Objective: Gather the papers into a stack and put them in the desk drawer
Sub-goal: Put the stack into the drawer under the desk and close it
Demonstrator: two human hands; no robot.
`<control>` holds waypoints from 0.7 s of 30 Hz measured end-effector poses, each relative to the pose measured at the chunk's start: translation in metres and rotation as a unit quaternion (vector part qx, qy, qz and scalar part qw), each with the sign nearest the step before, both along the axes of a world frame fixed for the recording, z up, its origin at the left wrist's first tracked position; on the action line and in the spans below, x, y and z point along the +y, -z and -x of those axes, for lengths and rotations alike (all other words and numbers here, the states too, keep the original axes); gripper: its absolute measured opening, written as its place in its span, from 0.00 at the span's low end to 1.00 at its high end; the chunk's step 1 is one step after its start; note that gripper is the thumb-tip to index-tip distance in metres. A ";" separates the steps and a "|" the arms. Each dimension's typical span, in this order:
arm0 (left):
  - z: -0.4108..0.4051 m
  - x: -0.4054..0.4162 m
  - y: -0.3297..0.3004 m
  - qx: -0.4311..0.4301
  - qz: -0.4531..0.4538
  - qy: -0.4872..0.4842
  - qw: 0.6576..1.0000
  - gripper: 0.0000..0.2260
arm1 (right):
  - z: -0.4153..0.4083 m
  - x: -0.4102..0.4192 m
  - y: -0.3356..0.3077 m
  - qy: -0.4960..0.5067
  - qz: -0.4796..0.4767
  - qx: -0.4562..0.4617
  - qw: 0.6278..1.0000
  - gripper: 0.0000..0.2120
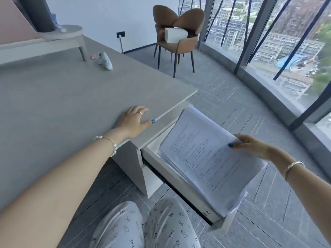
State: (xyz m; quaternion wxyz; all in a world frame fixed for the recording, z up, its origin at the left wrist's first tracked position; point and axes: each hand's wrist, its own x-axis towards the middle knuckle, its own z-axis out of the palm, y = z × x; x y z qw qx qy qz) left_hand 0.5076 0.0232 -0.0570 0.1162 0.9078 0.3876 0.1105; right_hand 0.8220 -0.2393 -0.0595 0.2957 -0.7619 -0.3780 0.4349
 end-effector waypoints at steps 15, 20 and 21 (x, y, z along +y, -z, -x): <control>0.001 -0.001 0.000 -0.001 -0.007 -0.010 1.000 0.27 | 0.018 0.048 0.053 -0.118 0.121 -0.154 0.974 0.35; 0.000 -0.002 0.000 -0.001 -0.009 -0.009 1.000 0.26 | 0.026 0.028 0.060 -0.071 0.082 -0.267 0.958 0.42; 0.000 -0.003 -0.001 0.000 -0.012 -0.009 1.000 0.26 | 0.026 0.023 0.060 -0.064 0.072 -0.288 0.953 0.42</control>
